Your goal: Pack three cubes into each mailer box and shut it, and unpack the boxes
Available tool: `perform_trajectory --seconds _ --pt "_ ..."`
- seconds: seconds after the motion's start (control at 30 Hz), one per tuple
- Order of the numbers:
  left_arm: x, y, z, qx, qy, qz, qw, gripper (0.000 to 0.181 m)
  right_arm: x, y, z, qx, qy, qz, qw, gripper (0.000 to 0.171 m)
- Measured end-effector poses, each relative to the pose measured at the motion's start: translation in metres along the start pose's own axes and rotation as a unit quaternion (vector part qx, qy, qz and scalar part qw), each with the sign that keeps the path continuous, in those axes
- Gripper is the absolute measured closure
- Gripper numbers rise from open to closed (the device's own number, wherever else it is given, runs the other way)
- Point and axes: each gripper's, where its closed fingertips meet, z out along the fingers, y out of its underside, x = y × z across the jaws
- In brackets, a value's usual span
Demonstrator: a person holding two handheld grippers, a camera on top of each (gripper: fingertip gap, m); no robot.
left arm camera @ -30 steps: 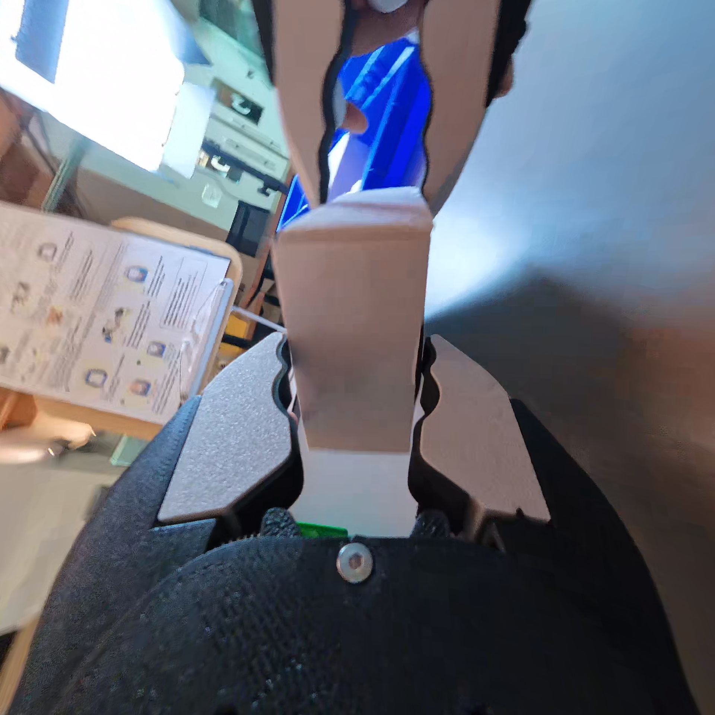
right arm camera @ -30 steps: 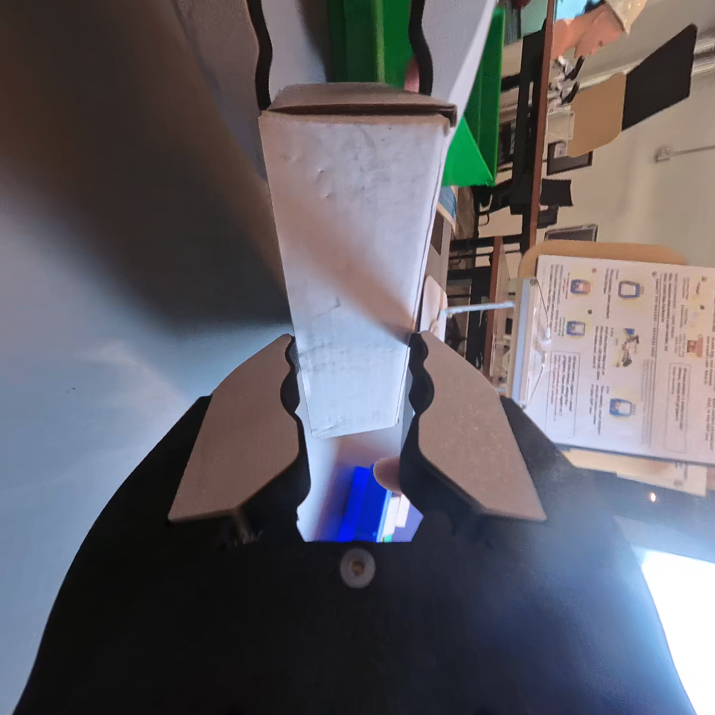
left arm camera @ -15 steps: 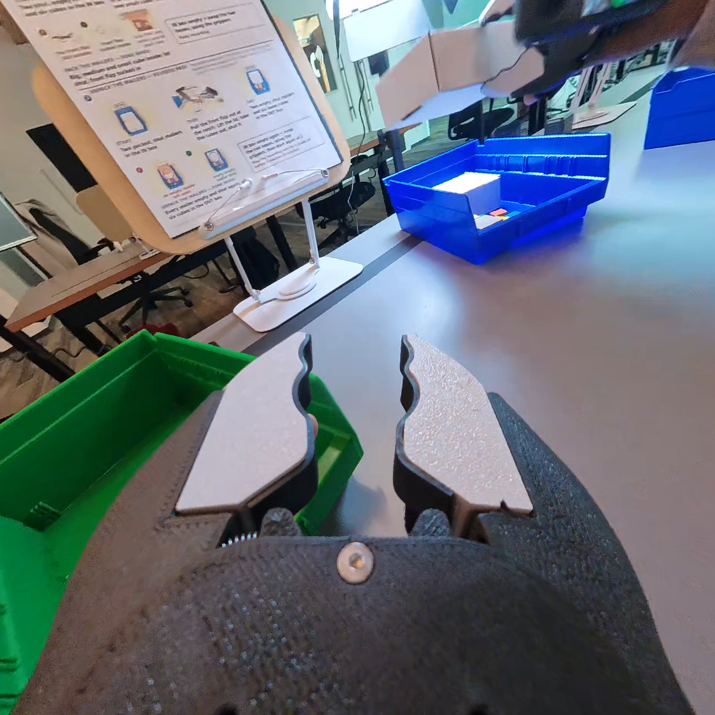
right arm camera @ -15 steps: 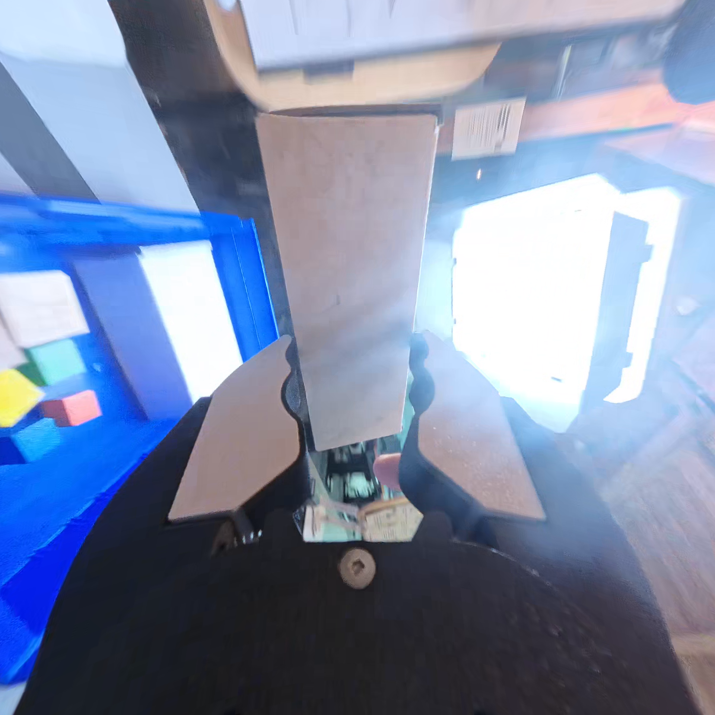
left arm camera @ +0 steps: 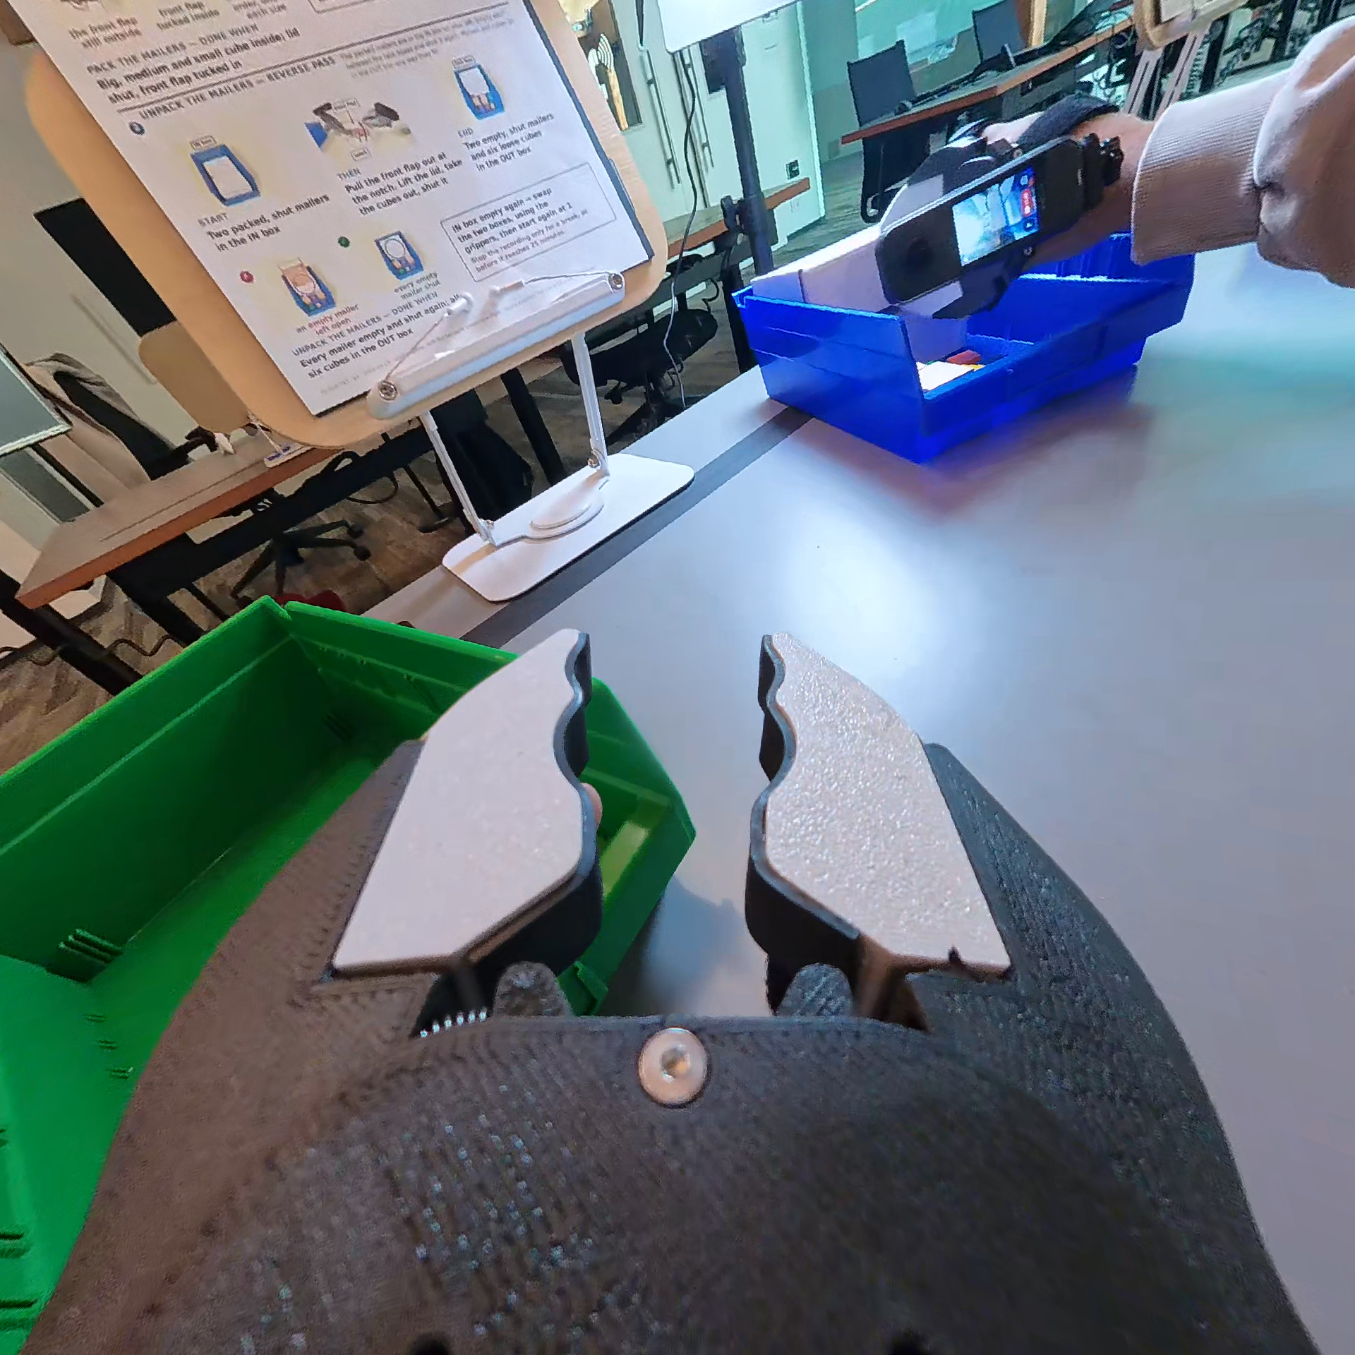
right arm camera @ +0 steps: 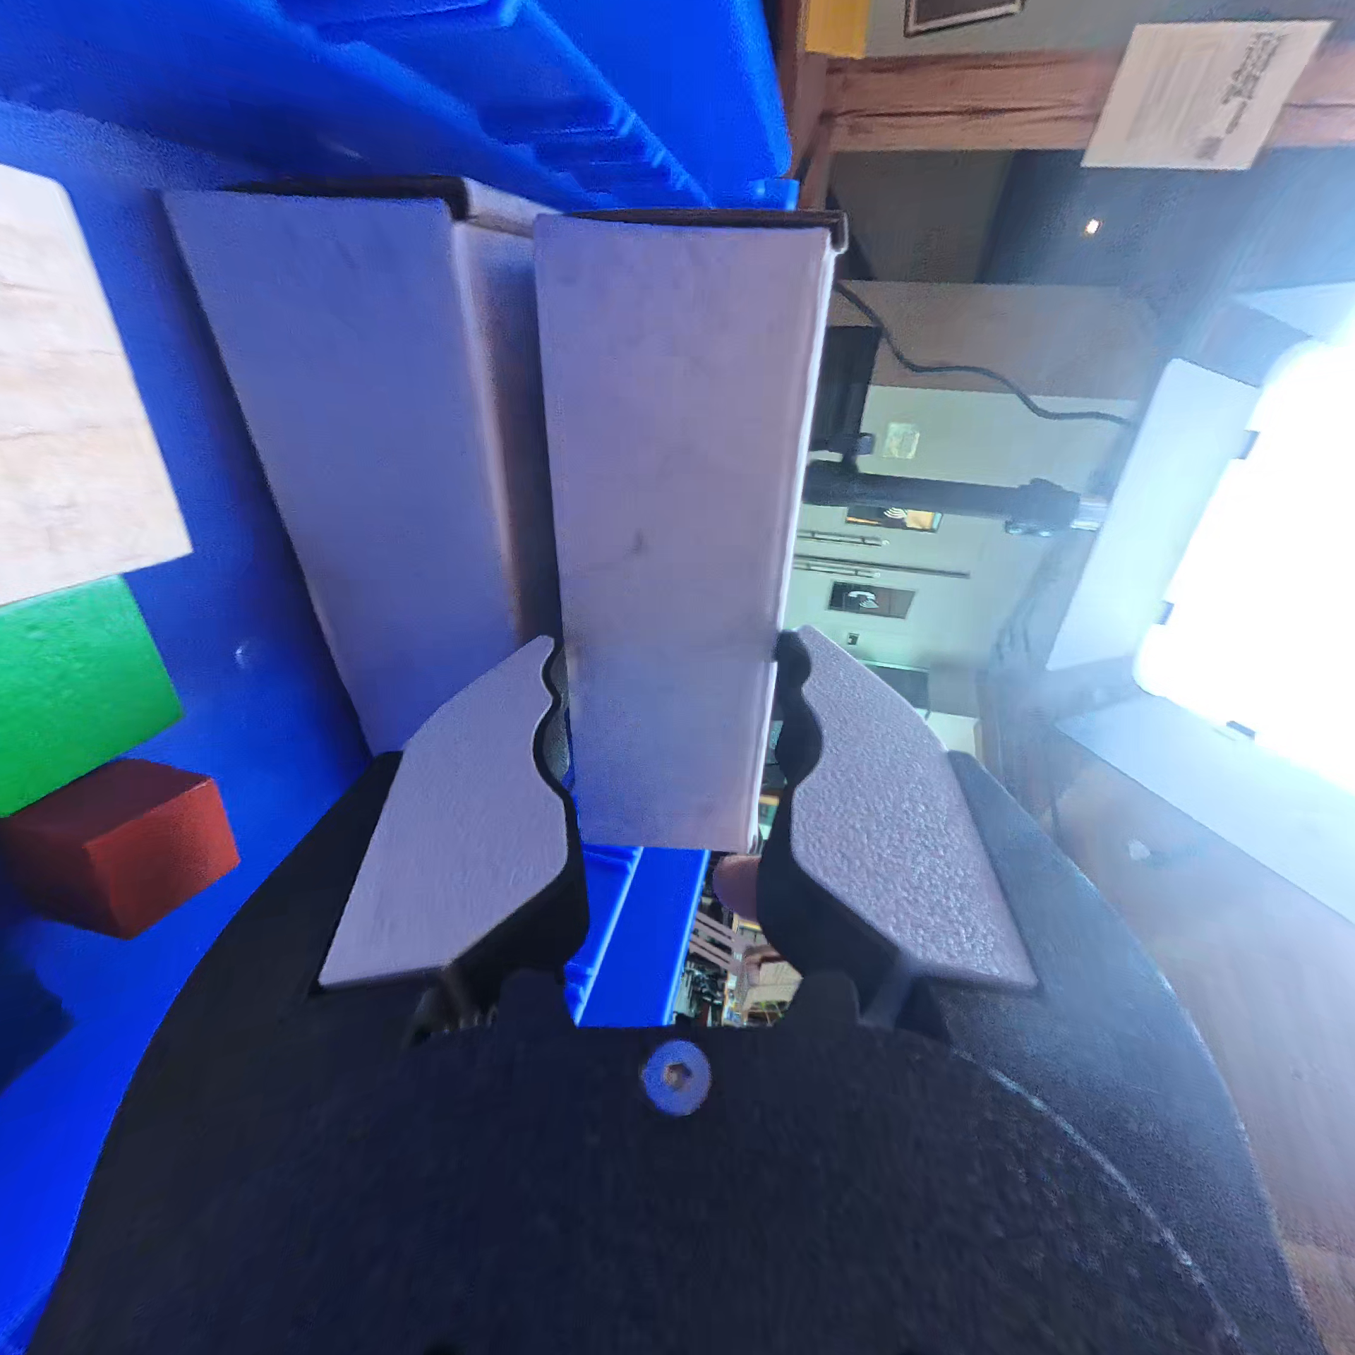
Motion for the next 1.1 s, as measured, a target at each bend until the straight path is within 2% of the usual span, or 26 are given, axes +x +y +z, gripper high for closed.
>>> perform_trajectory --seconds 0.13,0.17,0.23,0.3,0.4,0.5,0.57,0.63,0.77,0.83,0.87,0.9,1.0,1.1 --pt "0.003 0.006 0.004 -0.014 0.008 -0.001 1.000 0.135 -0.008 -0.002 -0.001 0.010 -0.068 -0.002 0.998 0.115" --pt "0.003 0.008 0.004 -0.017 0.010 -0.005 1.000 0.134 -0.014 -0.004 -0.004 0.020 -0.108 0.011 0.994 0.105" --pt "0.003 0.011 0.004 -0.025 0.015 -0.010 1.000 0.131 -0.018 -0.008 -0.015 0.047 -0.177 0.058 0.981 0.097" --pt "0.000 0.014 0.004 -0.038 0.017 -0.012 0.999 0.125 -0.012 -0.020 -0.035 0.102 -0.239 0.147 0.954 0.096" --pt "-0.012 0.022 -0.001 -0.071 0.014 -0.008 0.997 0.117 0.006 -0.038 -0.079 0.195 -0.302 0.263 0.895 0.098" --pt "-0.032 0.042 -0.010 -0.142 0.002 0.025 0.990 0.118 -0.005 -0.042 -0.131 0.234 -0.387 0.271 0.849 0.101" --pt "-0.045 0.058 -0.018 -0.191 -0.008 0.058 0.980 0.120 -0.031 -0.036 -0.156 0.221 -0.427 0.211 0.851 0.103" --pt "-0.044 0.079 -0.024 -0.259 0.023 0.070 0.963 0.116 -0.062 -0.029 -0.173 0.190 -0.451 0.134 0.862 0.102" --pt "-0.051 0.114 -0.028 -0.378 0.024 0.178 0.908 0.112 -0.106 -0.026 -0.173 0.130 -0.456 0.032 0.880 0.105" --pt "-0.054 0.133 -0.028 -0.436 0.030 0.218 0.872 0.117 -0.116 -0.025 -0.158 0.097 -0.431 -0.004 0.897 0.119" --pt "-0.056 0.141 -0.027 -0.454 0.033 0.245 0.856 0.134 -0.113 -0.024 -0.150 0.083 -0.405 -0.024 0.910 0.134" --pt "-0.055 0.145 -0.023 -0.451 0.043 0.267 0.850 0.150 -0.111 -0.025 -0.147 0.074 -0.391 -0.039 0.917 0.140" --pt "-0.052 0.141 -0.010 -0.421 0.046 0.283 0.860 0.151 -0.111 -0.026 -0.151 0.055 -0.368 -0.063 0.926 0.139" --pt "-0.033 0.131 0.005 -0.383 0.067 0.291 0.874 0.151 -0.116 -0.029 -0.173 0.071 -0.362 -0.076 0.926 0.139"
